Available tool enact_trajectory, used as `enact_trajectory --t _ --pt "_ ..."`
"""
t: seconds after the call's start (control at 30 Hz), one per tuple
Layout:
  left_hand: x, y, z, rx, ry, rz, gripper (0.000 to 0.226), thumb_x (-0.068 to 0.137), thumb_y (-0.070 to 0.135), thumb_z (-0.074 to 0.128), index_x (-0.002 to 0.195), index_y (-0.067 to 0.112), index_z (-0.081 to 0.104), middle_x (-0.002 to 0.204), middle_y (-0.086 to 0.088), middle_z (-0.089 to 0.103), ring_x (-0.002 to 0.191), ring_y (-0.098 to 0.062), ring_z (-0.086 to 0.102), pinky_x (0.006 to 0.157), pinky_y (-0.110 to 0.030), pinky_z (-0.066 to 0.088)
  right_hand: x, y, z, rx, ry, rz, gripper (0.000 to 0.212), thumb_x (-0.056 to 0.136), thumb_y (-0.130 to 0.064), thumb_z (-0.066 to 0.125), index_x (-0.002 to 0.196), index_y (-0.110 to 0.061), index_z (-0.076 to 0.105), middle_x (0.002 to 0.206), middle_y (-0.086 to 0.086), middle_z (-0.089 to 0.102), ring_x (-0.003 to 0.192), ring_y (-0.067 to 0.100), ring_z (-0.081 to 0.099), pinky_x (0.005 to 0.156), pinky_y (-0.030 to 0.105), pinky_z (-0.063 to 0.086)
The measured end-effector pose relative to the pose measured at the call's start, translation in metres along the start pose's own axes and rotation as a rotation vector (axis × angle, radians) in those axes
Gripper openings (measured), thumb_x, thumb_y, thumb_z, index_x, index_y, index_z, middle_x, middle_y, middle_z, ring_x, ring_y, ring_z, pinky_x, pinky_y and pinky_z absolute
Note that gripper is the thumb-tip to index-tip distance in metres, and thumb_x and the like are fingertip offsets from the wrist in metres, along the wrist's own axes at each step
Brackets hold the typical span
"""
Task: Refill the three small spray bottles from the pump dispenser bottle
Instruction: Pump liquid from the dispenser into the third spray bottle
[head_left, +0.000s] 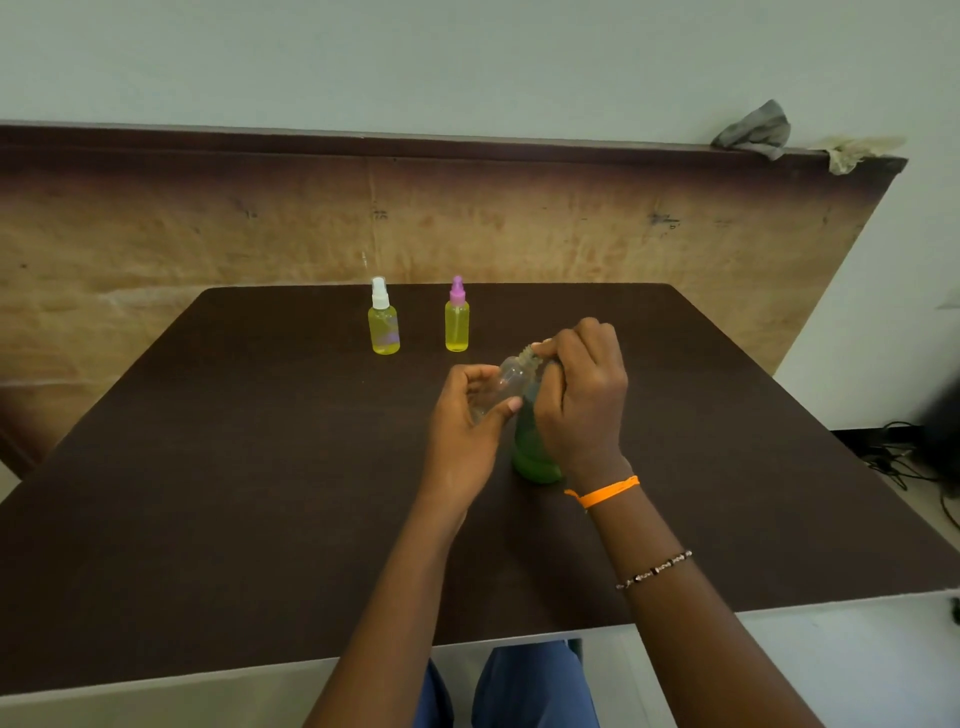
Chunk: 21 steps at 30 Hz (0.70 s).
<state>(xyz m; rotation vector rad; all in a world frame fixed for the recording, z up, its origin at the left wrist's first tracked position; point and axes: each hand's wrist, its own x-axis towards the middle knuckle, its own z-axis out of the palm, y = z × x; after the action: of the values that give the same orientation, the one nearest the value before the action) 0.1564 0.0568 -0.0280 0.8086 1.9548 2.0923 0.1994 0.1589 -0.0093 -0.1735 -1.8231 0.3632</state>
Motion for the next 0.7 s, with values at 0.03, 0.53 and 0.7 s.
enact_trajectory --t 0.03,0.53,0.7 --pt "0.000 0.001 -0.001 -0.001 -0.006 0.000 0.029 0.083 0.007 0.066 0.106 0.019 0.053 0.110 0.002 0.061 0.105 -0.006 0.058 0.088 -0.019 0.047 0.004 0.000 -0.002 0.012 -0.009 0.003 0.023 0.075 0.000 0.035 0.066 0.002 0.057 0.070 0.014 0.048 0.070 0.020 0.039 0.058 0.033 0.036" --pt "0.003 0.001 0.003 -0.014 0.008 0.040 0.030 0.082 0.007 0.067 0.094 0.030 0.052 0.103 0.007 0.062 0.104 -0.009 0.059 0.087 -0.020 0.047 0.005 -0.002 -0.001 0.004 -0.033 0.048 0.029 0.074 0.000 0.031 0.071 0.002 0.059 0.075 0.013 0.051 0.074 0.021 0.042 0.060 0.030 0.038" --pt "0.003 0.000 0.004 -0.018 -0.003 0.035 0.029 0.082 0.007 0.067 0.095 0.029 0.052 0.102 0.008 0.061 0.102 -0.007 0.059 0.087 -0.019 0.047 0.002 0.004 0.006 -0.072 0.034 0.013 0.022 0.075 0.005 0.036 0.064 0.001 0.055 0.070 0.016 0.049 0.070 0.021 0.037 0.056 0.036 0.038"
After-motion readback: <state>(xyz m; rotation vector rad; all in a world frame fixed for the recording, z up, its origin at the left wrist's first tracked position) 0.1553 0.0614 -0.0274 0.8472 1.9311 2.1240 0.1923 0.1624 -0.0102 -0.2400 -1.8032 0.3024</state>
